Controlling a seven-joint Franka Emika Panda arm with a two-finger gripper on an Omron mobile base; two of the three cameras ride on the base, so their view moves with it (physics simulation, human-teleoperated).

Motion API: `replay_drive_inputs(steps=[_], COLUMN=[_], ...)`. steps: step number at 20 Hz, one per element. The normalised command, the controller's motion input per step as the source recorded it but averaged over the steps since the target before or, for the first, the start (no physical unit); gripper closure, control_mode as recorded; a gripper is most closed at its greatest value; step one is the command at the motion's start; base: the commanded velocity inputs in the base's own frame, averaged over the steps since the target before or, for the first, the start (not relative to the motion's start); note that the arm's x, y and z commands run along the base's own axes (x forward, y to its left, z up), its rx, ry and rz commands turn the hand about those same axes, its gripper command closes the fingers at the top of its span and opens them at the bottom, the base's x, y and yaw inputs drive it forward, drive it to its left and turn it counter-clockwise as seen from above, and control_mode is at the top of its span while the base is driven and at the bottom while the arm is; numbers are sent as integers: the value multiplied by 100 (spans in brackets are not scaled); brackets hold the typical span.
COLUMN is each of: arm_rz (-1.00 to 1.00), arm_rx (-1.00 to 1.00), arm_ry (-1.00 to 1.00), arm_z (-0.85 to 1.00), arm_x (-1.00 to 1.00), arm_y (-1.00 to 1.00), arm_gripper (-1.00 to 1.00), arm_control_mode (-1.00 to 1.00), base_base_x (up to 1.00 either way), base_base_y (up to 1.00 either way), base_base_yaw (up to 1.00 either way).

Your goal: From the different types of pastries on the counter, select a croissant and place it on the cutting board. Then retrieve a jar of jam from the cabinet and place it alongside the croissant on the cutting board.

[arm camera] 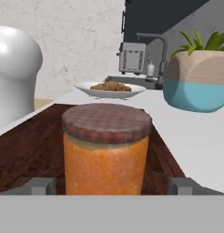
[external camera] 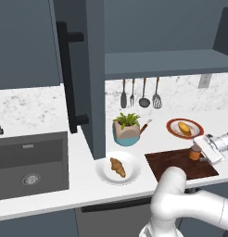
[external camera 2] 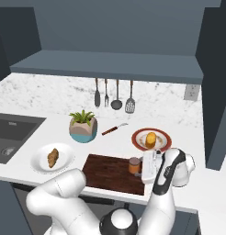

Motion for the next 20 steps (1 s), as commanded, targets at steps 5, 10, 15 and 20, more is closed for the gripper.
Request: replay_drive_inputs(steps=[5, 10, 15, 20], arm_rz=[2, 10, 16, 16], arm_rx=[0, -1, -8, -12], arm_ry=[0, 0, -7, -14], arm_z=[0, 13, 13, 17], arm_x=[20, 19, 4, 0], arm_y=[-45, -42, -6, -20], arm_gripper=[-100, -100, -100, -100], arm_control_mode=[-100, -100, -100, -100], base_base_x=[0, 0, 0, 0], base_base_y=[0, 0, 0, 0], base_base_yaw=[0, 0, 0, 0])
